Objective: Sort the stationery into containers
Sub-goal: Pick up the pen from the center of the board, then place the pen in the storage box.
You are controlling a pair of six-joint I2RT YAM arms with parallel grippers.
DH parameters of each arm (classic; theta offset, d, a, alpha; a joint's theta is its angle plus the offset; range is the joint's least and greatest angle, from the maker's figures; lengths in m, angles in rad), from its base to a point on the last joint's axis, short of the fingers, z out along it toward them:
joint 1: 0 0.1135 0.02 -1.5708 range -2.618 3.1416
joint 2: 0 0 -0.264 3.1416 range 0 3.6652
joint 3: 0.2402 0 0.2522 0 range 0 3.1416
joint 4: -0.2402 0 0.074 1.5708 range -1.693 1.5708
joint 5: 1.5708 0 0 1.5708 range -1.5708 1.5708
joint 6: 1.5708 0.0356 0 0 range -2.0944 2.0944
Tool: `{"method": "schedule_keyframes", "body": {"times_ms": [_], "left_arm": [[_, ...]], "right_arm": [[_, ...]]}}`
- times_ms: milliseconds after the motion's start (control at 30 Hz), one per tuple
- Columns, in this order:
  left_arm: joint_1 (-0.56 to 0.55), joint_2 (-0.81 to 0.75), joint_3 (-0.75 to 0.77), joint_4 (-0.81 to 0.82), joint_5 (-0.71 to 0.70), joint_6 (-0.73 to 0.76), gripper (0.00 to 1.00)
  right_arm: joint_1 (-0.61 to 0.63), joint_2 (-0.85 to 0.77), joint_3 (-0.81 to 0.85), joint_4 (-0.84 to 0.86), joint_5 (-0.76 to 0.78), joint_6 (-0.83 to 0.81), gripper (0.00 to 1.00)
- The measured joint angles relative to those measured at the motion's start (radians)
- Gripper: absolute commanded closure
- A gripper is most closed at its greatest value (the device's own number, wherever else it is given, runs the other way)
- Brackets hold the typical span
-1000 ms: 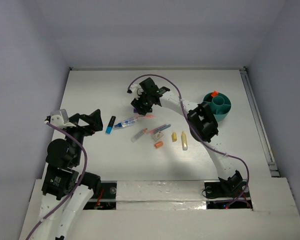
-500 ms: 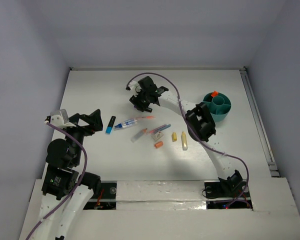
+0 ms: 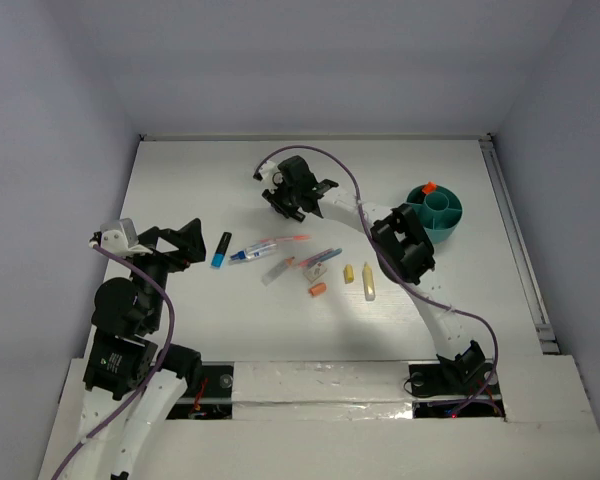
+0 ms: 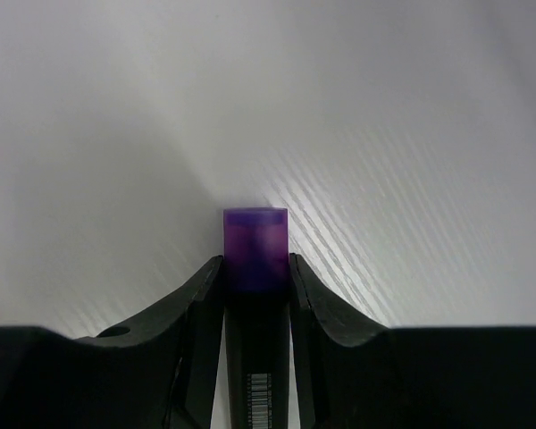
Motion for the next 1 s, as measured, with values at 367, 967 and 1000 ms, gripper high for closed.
{"method": "schedule_keyframes", "body": {"times_ms": [367,967,1000], "left_arm": [[0.000,0.000,0.000,0.000,0.000,0.000,0.01],[0.000,0.000,0.000,0.000,0.014,0.000,0.01],[0.000,0.000,0.000,0.000,0.014,0.000,0.01]], "right_arm": [[-0.101,-0.365,-0.502,0.391,0.096,0.163,0.82],[-0.543,-0.804,-1.036,0.840,0.360,0.506,0.81],[-0.543,-0.800,-1.036,0.845,0.378,0.510,0.81]]}}
